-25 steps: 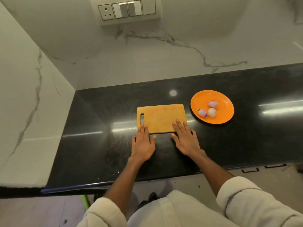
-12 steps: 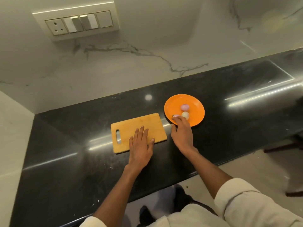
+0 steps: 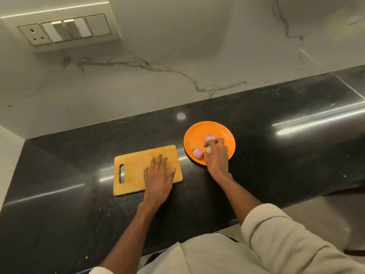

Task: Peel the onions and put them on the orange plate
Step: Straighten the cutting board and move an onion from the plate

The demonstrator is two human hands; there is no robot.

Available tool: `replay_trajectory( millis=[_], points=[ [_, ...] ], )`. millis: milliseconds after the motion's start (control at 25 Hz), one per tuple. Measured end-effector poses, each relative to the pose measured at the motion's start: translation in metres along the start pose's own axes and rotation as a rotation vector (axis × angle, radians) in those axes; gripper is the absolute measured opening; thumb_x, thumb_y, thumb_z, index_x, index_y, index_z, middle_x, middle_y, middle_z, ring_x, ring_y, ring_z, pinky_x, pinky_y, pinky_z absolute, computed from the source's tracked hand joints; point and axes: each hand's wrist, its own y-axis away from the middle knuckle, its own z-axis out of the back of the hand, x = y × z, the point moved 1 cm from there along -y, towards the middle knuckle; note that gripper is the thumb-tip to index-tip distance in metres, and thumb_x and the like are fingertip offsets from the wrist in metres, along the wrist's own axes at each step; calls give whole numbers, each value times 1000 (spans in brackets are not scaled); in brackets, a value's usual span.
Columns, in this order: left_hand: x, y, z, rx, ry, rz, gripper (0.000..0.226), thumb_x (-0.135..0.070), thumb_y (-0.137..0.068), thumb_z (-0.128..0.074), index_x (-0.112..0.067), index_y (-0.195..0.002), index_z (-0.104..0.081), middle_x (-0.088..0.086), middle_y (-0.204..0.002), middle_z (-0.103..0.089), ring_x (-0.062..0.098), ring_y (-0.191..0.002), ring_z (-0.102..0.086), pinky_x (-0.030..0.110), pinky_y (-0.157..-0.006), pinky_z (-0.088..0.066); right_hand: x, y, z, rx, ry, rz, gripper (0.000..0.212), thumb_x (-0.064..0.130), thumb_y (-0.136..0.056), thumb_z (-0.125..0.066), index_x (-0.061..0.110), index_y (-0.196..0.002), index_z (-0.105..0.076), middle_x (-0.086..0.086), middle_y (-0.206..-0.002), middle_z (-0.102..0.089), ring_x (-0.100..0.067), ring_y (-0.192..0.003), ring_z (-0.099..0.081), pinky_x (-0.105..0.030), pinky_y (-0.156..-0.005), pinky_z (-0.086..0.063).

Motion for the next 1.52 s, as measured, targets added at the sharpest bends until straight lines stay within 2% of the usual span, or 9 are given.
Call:
replay_trajectory(
  millis=[280, 360, 520, 640, 880, 1160, 1240, 1360, 1520],
  points=[
    [79, 24, 24, -167, -83, 274, 60, -54, -110, -36, -28, -164, -36, 3, -178, -17, 32, -165, -8, 61, -129, -15, 35, 18, -9, -269, -342, -73, 45, 17, -92, -77, 24, -133, -59, 2, -135, -58, -19, -112, -57, -37, -89, -51],
    [97, 32, 31, -131, -104, 253, 62, -54, -111, -33, -31, -167, -29, -1, -179, -14, 31, -164, -10, 59, -128, -19, 63, 31, -25, -223, -380, 5, 42, 14, -88, -79, 22, -126, -63, 3, -127, -60, -19, -106, -61, -38, -87, -52],
    [113, 43, 41, -104, -73, 186, 62, -53, -111, -37, -34, -168, -25, -8, -178, -14, 28, -163, -17, 54, -128, -24, 137, 69, -77, 61, -462, 203, 44, 4, -82, -82, 23, -119, -69, 9, -119, -60, -13, -107, -62, -30, -91, -52],
    [133, 52, 47, -154, 141, 147, 63, -46, -111, -45, -34, -169, -24, -10, -177, -16, 18, -162, -21, 47, -128, -26, 169, 87, -108, 196, -443, 237, 49, -1, -83, -81, 22, -125, -69, 6, -126, -66, -10, -117, -61, -29, -102, -52],
    [167, 54, 50, -206, 312, 126, 64, -45, -110, -51, -22, -167, -32, -2, -173, -32, 14, -160, -25, 43, -130, -28, 172, 87, -129, 256, -333, 222, 52, 5, -87, -81, 24, -133, -65, 5, -132, -67, -15, -122, -60, -38, -107, -51],
    [160, 59, 52, -236, 362, 147, 61, -44, -109, -53, -26, -165, -34, -4, -172, -33, 15, -160, -25, 51, -129, -29, 155, 81, -118, 275, -266, 326, 61, 7, -89, -77, 25, -144, -57, 4, -148, -52, -14, -139, -48, -36, -118, -42],
    [152, 56, 59, -333, 276, 112, 55, -34, -110, -55, -25, -161, -39, -2, -172, -32, 18, -161, -23, 51, -130, -25, 141, 77, -102, 217, -228, 392, 54, 7, -92, -73, 25, -141, -59, 5, -147, -51, -13, -138, -48, -33, -115, -43],
    [121, 37, 68, -428, 176, -60, 46, -26, -109, -55, -21, -155, -49, -1, -170, -35, 19, -160, -26, 45, -130, -22, 116, 67, -74, -30, -179, 382, 42, 3, -93, -68, 21, -131, -65, 3, -134, -55, -14, -125, -53, -30, -104, -48],
    [46, 3, 41, -178, 56, -233, 55, -38, -111, -49, -23, -162, -39, -2, -175, -25, 18, -165, -13, 42, -131, -14, 83, 47, -40, -185, -34, 169, 38, 8, -95, -66, 19, -131, -66, -4, -131, -58, -25, -119, -54, -44, -93, -52]
  ],
)
